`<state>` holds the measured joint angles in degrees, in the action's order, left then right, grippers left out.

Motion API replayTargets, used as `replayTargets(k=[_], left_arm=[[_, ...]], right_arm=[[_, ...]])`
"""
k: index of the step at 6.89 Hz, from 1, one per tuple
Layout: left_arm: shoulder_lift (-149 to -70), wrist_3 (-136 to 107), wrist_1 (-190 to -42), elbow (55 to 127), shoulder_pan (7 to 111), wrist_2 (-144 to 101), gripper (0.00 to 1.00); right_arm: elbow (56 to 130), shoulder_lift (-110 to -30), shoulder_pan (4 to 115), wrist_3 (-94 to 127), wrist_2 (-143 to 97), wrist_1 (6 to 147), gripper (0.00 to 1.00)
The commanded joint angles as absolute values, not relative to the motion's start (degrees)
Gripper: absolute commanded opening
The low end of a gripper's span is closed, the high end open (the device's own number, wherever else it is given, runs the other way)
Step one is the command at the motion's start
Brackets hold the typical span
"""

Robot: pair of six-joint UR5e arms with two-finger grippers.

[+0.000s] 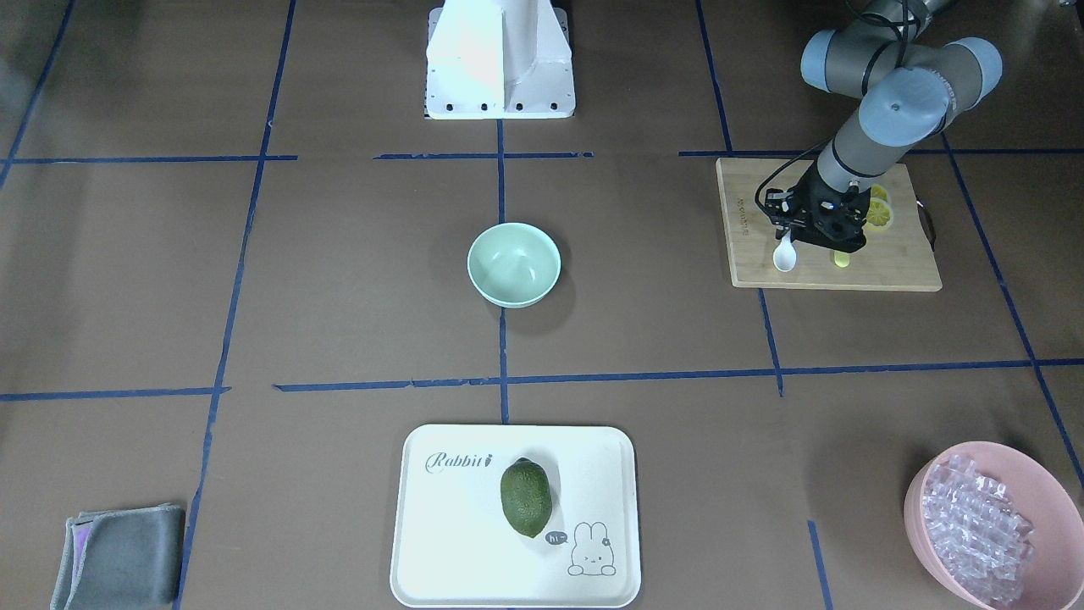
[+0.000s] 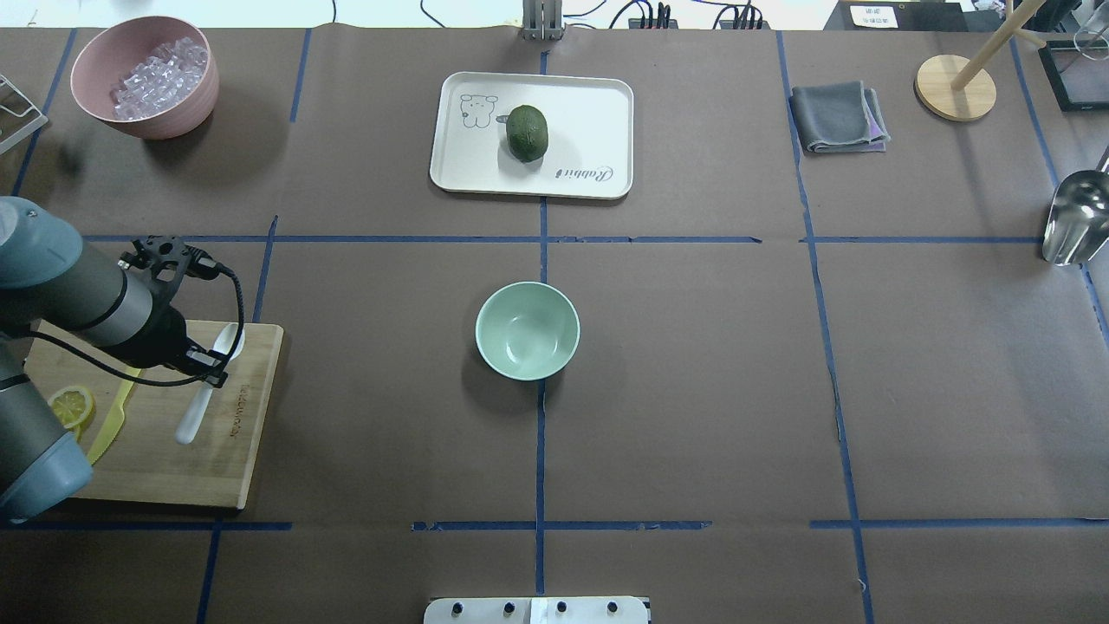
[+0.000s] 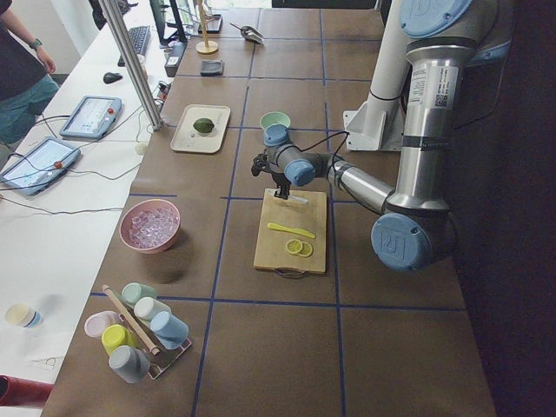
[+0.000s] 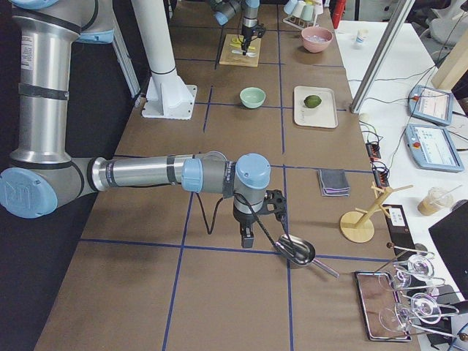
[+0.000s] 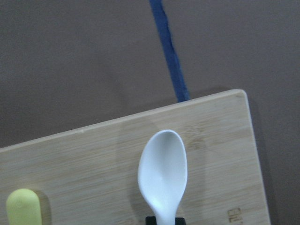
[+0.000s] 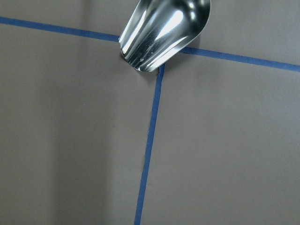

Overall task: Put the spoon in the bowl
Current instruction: 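Lift the spoon with the left gripper and carry it over the green bowl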

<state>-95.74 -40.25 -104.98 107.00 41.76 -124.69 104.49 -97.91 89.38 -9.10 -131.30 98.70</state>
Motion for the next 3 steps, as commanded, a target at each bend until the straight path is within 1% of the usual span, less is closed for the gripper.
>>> replayTargets(k=[1, 2, 3], left_arm=[[-108.1, -41.0, -93.6, 106.7, 41.7, -125.8, 0.00], [-115.8, -41.0, -85.9, 105.5, 41.4, -125.9, 0.00], [-121.6, -42.9, -84.0, 102.4, 39.7, -125.9, 0.00]], right_arm=[[104.4, -97.9, 89.4, -8.7, -131.4, 98.7, 1.00], [104.2, -98.0, 89.4, -8.7, -131.4, 98.8, 1.00], [104.0, -98.0, 89.4, -8.6, -131.5, 98.7, 1.00]])
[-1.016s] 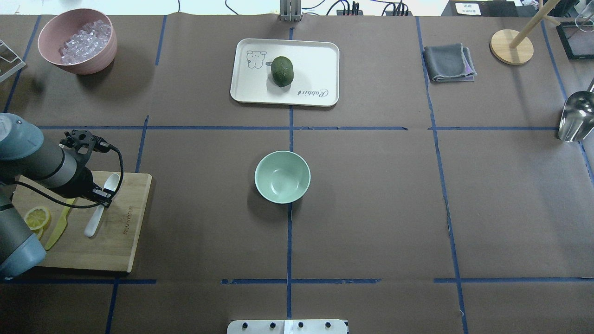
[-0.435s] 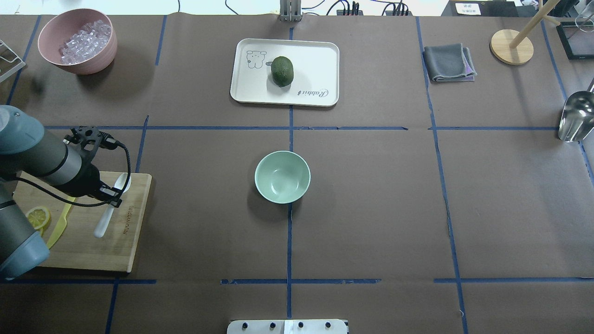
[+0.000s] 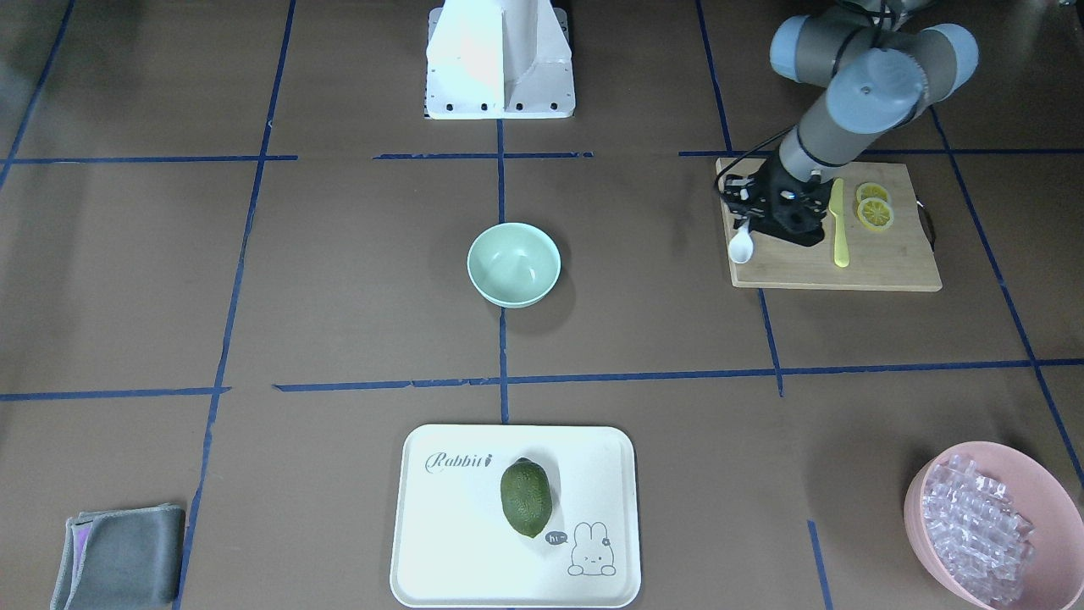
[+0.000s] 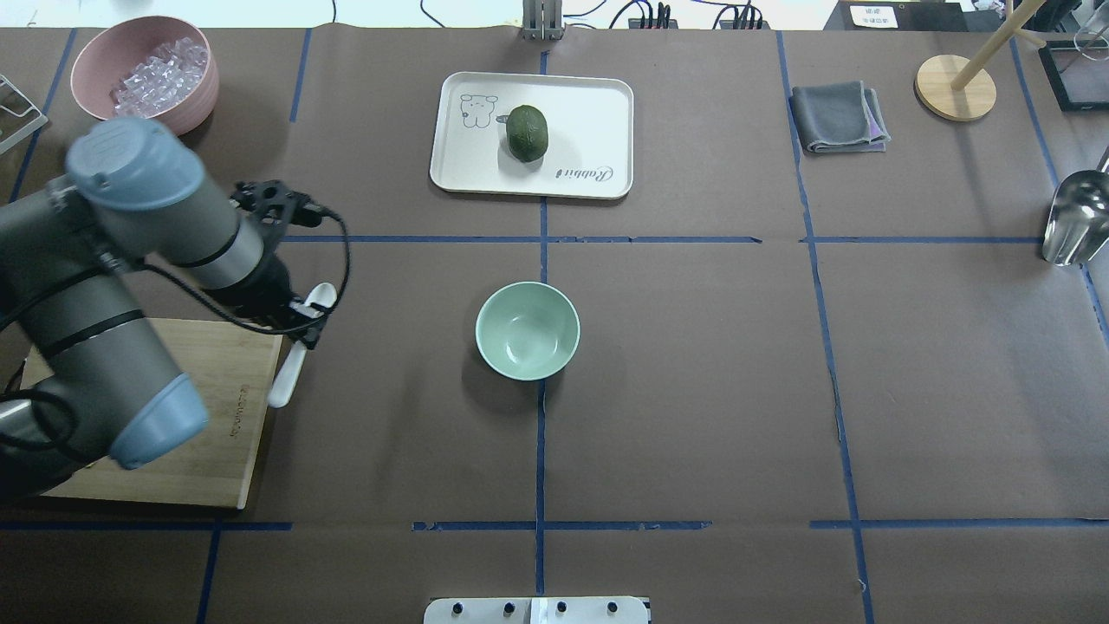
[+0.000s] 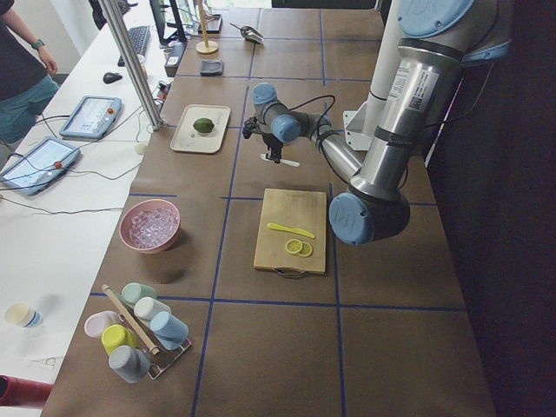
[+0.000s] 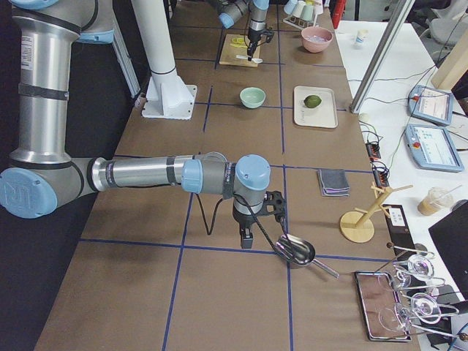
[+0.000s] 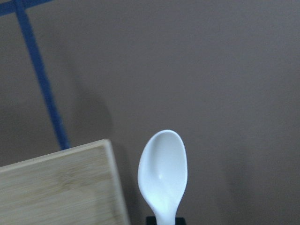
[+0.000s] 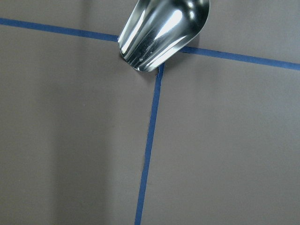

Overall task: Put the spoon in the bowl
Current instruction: 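Lift the spoon with the left gripper and carry it over the green bowl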

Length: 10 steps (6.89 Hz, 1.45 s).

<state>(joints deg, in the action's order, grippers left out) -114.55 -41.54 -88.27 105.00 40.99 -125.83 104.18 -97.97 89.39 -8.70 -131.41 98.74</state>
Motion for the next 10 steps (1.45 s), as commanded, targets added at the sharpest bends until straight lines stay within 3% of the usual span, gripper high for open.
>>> replayTargets(k=[1, 3, 8, 10], left_arm=[[-128.3, -51.3, -84.7, 97.9, 36.9, -125.7, 0.00], [-138.3, -57.6, -86.4, 88.4, 33.2, -125.5, 0.00], [-141.1, -57.7, -89.0, 82.4, 32.5, -125.4, 0.00], [-141.3, -57.6, -90.0, 81.1, 32.5, -125.4, 0.11]], right_arm=[[104.0, -98.0, 89.4, -8.6, -131.5, 98.8, 1.00], [103.9, -97.9, 89.4, -8.6, -131.5, 98.8, 1.00], [104.0, -97.9, 89.4, -8.6, -131.5, 98.8, 1.00], [103.6, -97.9, 89.4, -8.7, -131.4, 98.7, 1.00]])
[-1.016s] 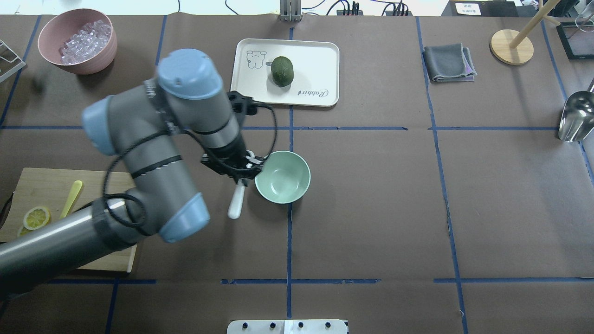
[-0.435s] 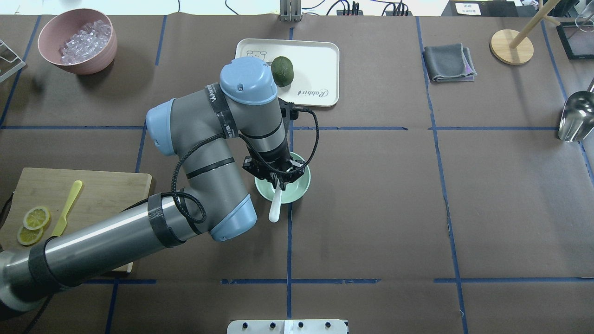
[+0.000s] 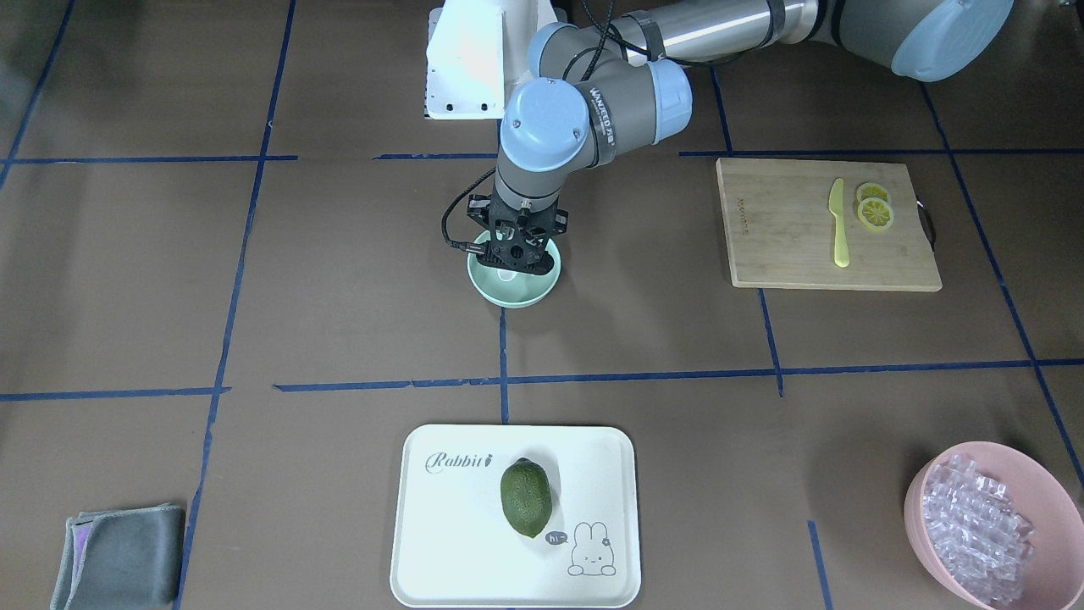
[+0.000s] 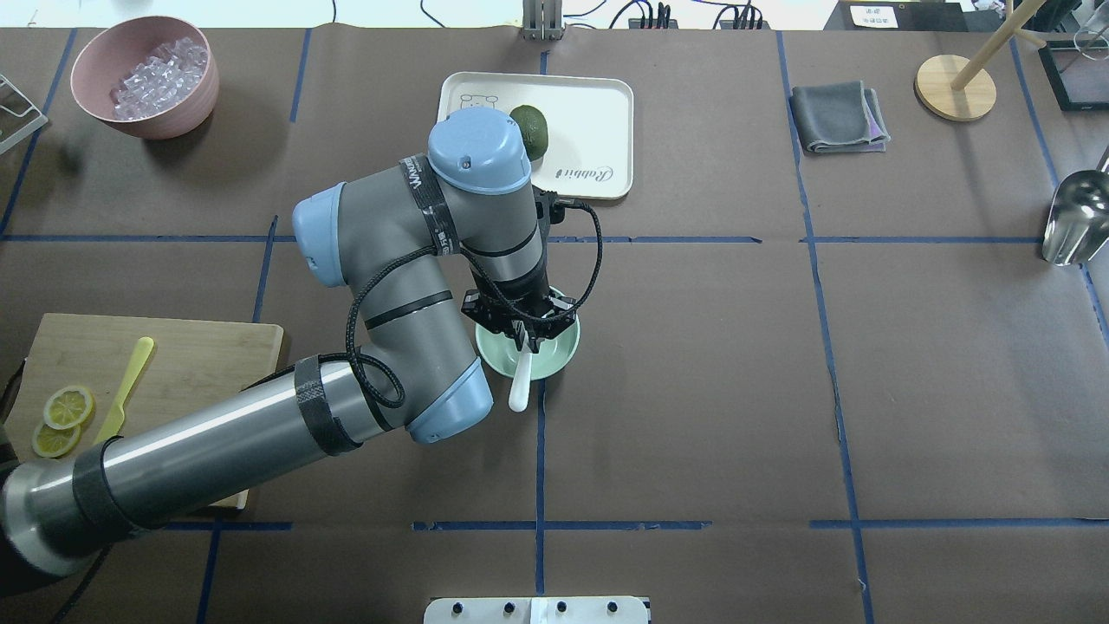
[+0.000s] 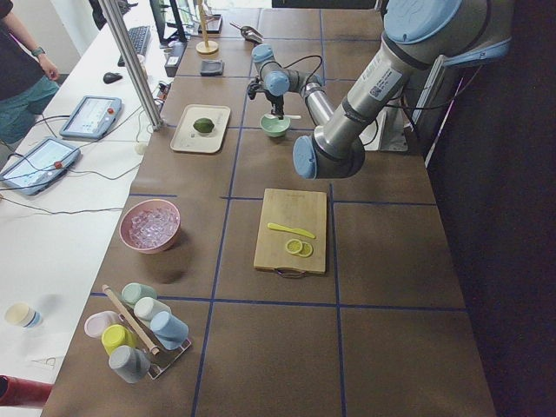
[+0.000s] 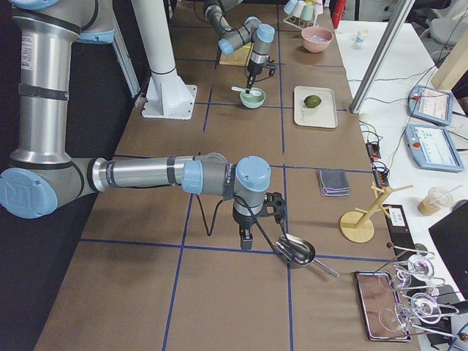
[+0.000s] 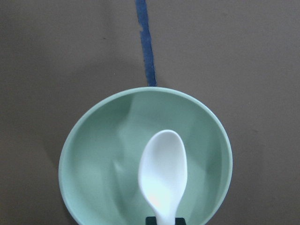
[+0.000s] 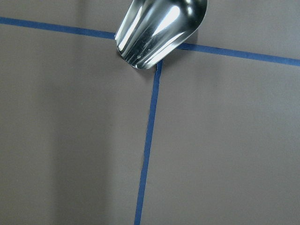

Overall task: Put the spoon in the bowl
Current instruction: 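Lower the spoon into the green bowl and open the left gripper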

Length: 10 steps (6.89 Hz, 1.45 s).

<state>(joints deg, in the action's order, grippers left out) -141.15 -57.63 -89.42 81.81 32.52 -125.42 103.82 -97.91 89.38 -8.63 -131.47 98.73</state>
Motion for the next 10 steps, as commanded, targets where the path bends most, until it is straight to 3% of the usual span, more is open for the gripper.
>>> replayTargets(k=[1, 4, 5, 7, 10], left_arm=[[-141.4, -57.1, -90.1, 80.1, 32.5, -125.4, 0.27], [-141.5, -57.3, -90.6, 80.2, 32.5, -125.4, 0.92], [-141.5, -57.2, -90.5, 80.5, 33.0, -125.4, 0.99], [-140.2, -56.3, -90.4, 81.9, 34.7, -125.2, 0.99], [-127.0, -43.6, -89.0, 93.5, 40.7, -125.9, 0.99]], right_arm=[[103.4, -97.6, 89.4, -8.6, -131.5, 98.7, 1.00], [103.4, -97.7, 89.4, -8.5, -131.5, 98.7, 1.00], [103.4, -97.7, 89.4, -8.5, -131.6, 98.7, 1.00], [103.7, -97.9, 89.4, -8.5, -131.7, 98.7, 1.00], [103.7, -98.0, 89.4, -8.5, -132.1, 98.7, 1.00]])
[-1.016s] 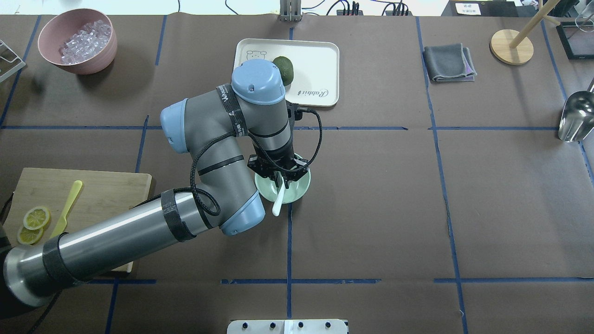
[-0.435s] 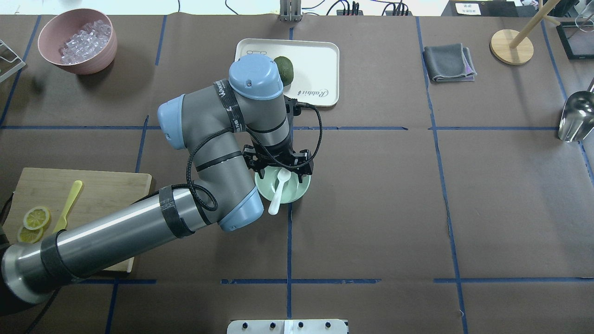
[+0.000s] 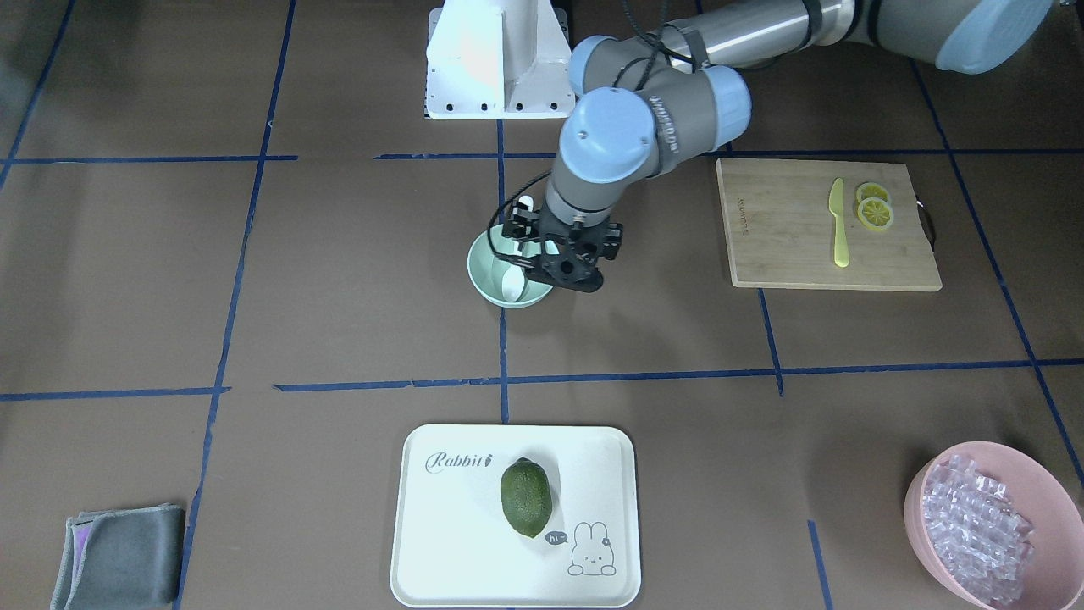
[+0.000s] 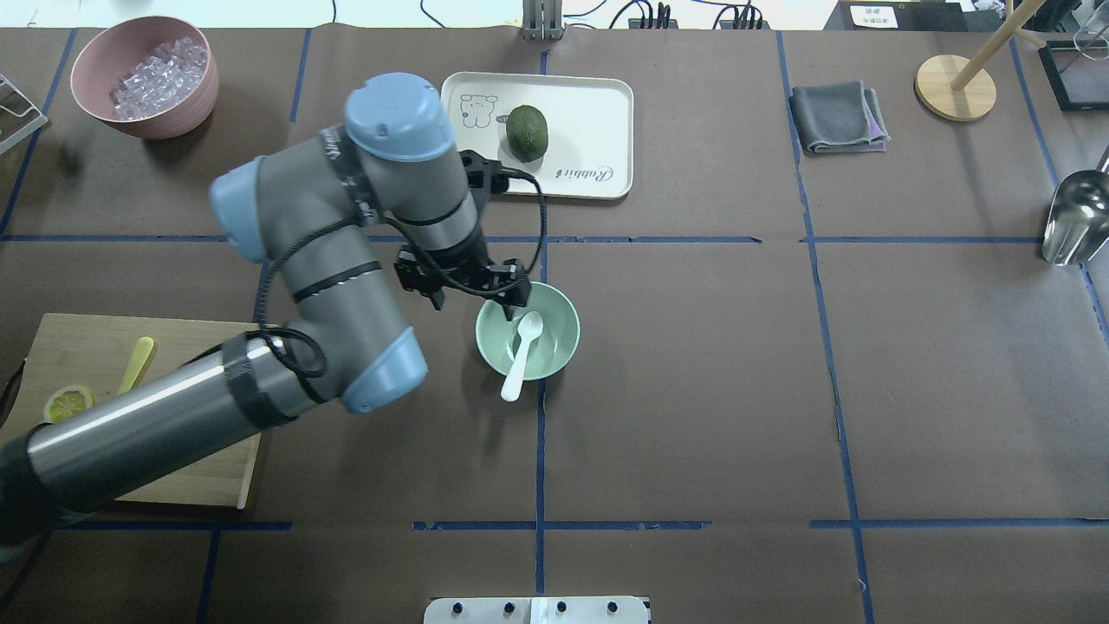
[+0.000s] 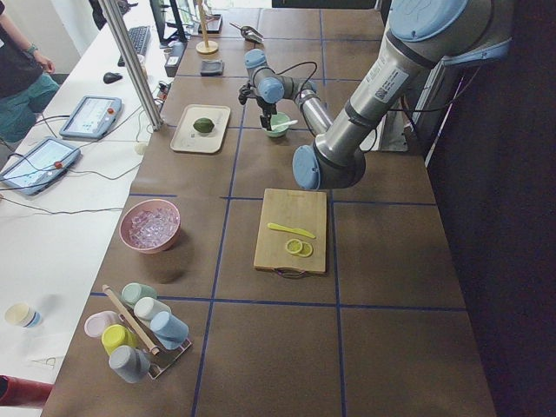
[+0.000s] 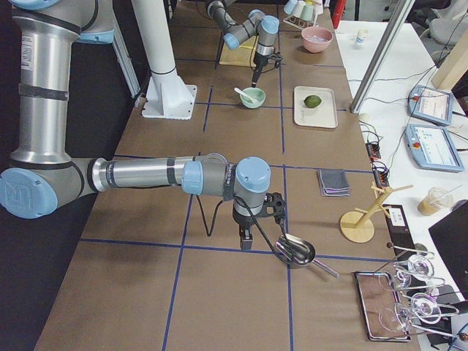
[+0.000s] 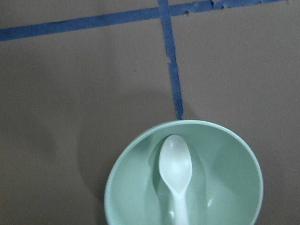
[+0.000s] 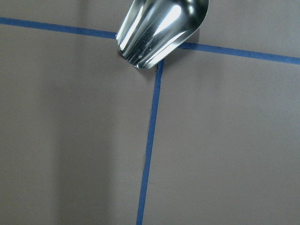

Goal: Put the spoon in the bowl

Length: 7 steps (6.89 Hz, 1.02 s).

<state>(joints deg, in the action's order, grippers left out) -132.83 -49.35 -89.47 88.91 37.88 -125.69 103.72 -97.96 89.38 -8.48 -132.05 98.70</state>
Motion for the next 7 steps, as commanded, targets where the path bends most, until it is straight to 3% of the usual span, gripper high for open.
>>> replayTargets(k=[1, 4, 7], left_arm=[[-123.0, -37.0, -87.8, 96.0, 43.6, -125.9, 0.99], [-112.4, -16.8, -78.1, 104.3, 55.6, -126.1, 1.00], [-101.6, 2.5, -78.2, 102.0, 71.2, -133.7, 1.00]], right_arm=[[103.6, -98.0, 89.4, -8.5, -132.1, 98.7, 1.00], [103.5, -98.0, 89.4, -8.5, -132.1, 98.7, 1.00], [103.4, -98.0, 89.4, -8.5, -132.2, 98.7, 1.00]])
